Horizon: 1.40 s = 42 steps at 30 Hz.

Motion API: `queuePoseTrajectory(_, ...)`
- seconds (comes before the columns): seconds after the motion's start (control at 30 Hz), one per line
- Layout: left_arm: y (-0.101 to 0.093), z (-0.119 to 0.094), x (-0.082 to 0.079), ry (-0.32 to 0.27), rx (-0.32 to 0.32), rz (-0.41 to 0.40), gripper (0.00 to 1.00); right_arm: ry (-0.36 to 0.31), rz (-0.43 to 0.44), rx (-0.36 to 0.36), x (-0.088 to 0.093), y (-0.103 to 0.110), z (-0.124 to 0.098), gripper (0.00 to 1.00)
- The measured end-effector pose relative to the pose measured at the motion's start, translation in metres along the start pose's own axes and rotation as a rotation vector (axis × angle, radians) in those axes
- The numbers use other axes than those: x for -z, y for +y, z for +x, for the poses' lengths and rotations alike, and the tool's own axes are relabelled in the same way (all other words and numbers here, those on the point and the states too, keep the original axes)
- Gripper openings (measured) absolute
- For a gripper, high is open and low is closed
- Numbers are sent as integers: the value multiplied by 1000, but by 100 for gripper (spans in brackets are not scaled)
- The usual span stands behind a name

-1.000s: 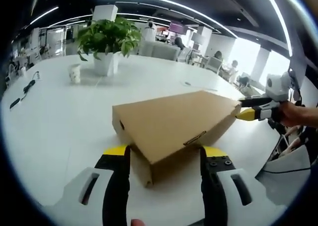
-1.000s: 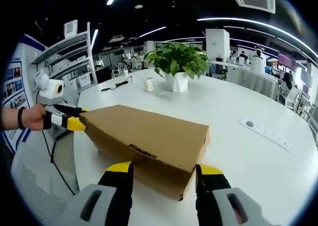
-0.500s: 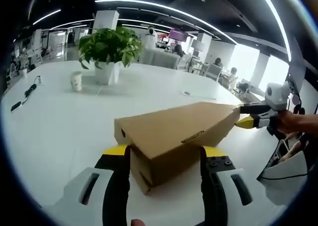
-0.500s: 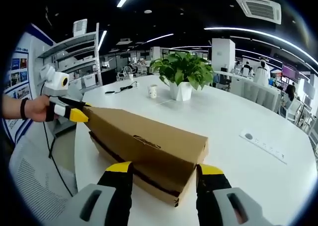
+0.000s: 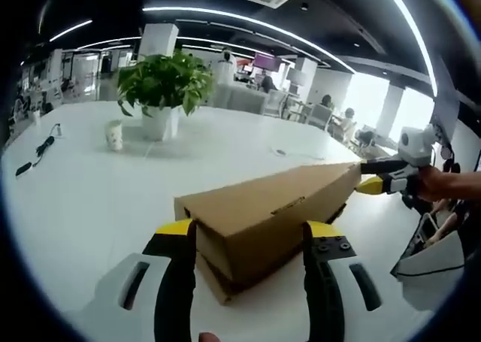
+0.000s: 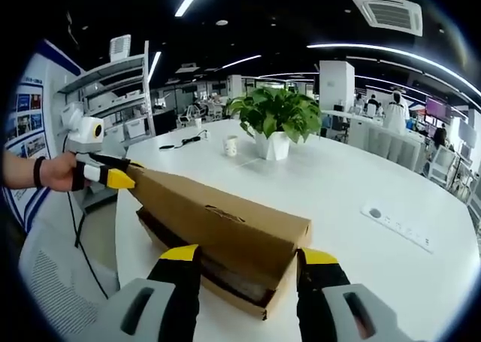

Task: Operate the shoe box by opening the lid, removing the specified soft item, and placing it in the target area until the item is outside and the box remains undamaged.

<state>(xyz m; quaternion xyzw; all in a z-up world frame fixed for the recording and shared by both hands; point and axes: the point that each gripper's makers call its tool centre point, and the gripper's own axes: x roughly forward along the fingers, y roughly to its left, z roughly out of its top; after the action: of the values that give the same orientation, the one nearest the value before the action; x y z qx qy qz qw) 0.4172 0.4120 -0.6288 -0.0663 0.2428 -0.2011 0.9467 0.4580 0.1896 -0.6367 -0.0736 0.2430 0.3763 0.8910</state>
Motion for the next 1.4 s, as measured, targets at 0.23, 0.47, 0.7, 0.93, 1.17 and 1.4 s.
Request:
queuePoseTrajectory(0.23,-1,0,2,27,20,108,57,1,-1,-1,-6,-2,0,48)
queuePoseTrajectory(0.47,1,-1,3,46,17,230,57,-5,-1,1,-10,-3,-1,48)
queuePoseTrajectory(0.7,8,1,2,50,-1,260,50,-16,0,2,-17,-4,-1,48)
queuePoseTrajectory(0.93,21,3,6,47,-62,252,43,-22,-8,6,-25,-5,-2,48)
queuePoseTrajectory(1.17,34,3,1,18,-135,252,34,-26,-21,3,-32,-6,-2,48)
queuePoseTrajectory(1.4,36,8,-4,0,-177,289,22,-18,-27,2,-37,-8,-1,49)
